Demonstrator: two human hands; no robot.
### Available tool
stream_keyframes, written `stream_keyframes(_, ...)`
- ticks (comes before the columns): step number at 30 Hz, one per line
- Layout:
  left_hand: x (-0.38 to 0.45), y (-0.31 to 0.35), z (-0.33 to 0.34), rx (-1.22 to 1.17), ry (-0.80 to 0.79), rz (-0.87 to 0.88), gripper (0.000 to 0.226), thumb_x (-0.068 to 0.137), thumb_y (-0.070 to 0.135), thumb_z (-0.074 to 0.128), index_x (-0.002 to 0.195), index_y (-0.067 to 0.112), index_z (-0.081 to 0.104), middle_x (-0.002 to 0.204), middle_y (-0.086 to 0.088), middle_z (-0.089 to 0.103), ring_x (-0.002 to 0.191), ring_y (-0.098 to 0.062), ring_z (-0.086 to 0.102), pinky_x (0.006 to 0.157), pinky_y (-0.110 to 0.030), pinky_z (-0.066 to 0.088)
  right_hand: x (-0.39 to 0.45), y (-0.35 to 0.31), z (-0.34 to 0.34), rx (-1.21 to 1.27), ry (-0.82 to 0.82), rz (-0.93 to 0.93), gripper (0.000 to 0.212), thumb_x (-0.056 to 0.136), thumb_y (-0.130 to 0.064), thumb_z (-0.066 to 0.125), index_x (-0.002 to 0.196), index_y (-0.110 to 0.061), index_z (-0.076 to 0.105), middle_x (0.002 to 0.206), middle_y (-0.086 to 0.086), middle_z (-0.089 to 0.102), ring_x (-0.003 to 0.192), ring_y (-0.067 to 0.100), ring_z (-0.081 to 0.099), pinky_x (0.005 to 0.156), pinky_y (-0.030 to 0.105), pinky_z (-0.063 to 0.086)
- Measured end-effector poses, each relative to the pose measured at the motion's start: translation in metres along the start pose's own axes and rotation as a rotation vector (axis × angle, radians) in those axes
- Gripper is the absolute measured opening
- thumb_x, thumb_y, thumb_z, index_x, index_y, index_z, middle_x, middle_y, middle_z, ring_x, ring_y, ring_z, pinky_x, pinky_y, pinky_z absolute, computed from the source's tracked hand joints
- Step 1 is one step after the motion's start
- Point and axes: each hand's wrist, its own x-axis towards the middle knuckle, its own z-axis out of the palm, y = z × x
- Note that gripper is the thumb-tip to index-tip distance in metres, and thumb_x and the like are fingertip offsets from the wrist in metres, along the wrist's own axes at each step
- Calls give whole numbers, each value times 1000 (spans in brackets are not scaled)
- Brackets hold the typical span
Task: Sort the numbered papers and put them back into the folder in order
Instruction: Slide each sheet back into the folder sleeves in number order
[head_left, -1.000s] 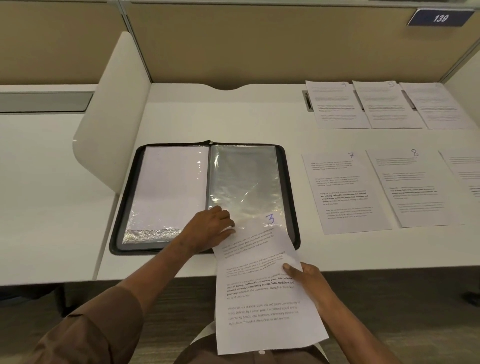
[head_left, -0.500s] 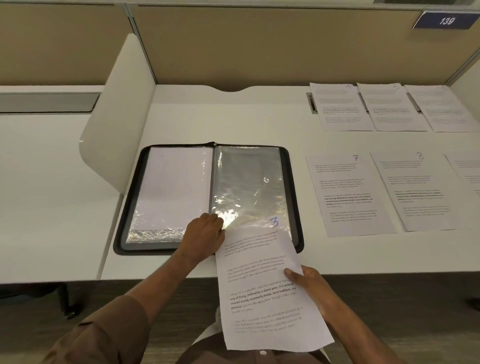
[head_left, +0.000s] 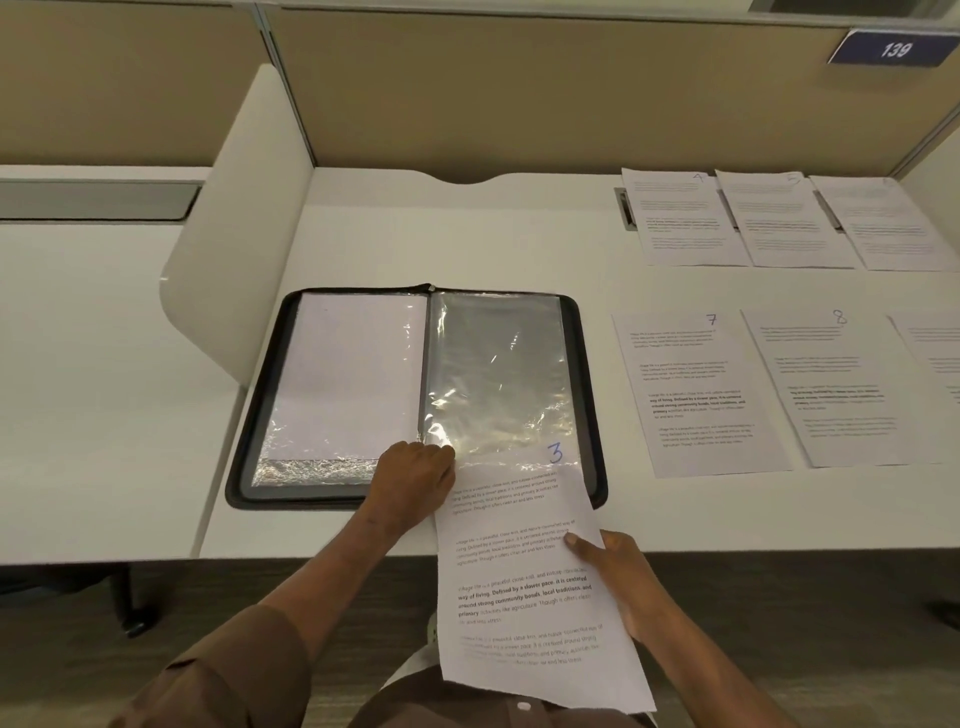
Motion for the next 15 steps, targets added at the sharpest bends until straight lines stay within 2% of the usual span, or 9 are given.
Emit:
stream_keyframes(3,-9,-2,-2,-93,67,-13,31,95,39,58,71,19,56,59,6,55,48,-13,48,47,-27,40,-1,4,5,42,4,10,30,95,-21,68,119,-3,68,107,18,76,96,38,74,90,56,58)
stream_keyframes(7,-28,9,-3,-247,-3,170,42,104,47,40,85,21,68,74,7,66,62,-11,59,55,-26,50,2,5,9,60,24,20,30,96,-23,68,120,-6,68,107,17,76,97,38,74,91,59,57)
stream_keyframes(9,-33,18,-6,-300,-107,205,36,104,40,41,108,21,71,99,5,73,85,-14,68,70,-31,59,3,4,11,43,25,19,29,96,-25,67,120,-8,67,105,16,76,95,38,74,90,58,57)
stream_keyframes(10,-33,21,-7,-323,-171,182,39,102,39,40,123,21,68,117,4,71,104,-13,67,86,-32,59,4,3,11,32,28,17,29,96,-26,67,119,-8,67,104,16,77,94,38,74,89,58,58)
stream_keyframes(11,-33,23,-8,-348,-243,152,47,101,41,38,137,21,61,136,3,63,124,-12,59,104,-30,50,6,2,11,28,34,17,29,96,-27,67,118,-8,66,103,16,77,93,38,75,89,58,58)
stream_keyframes(12,-31,25,-8,-361,-316,133,55,101,45,34,147,21,51,152,3,49,141,-11,43,115,-28,35,7,1,12,25,43,19,29,96,-27,67,117,-8,66,102,16,77,93,37,75,88,58,58)
stream_keyframes(13,-29,26,-8,-356,-382,133,61,101,51,31,154,21,39,162,4,32,151,-11,24,120,-28,20,9,1,13,21,51,19,29,96,-28,67,117,-8,66,102,16,77,92,37,75,88,58,58)
stream_keyframes(15,-26,31,-3,-293,-463,151,70,102,58,29,161,21,19,168,5,2,155,-11,-6,124,-31,1,13,-1,15,1,64,18,29,96,-29,68,116,-7,67,100,15,77,90,37,75,87,58,59)
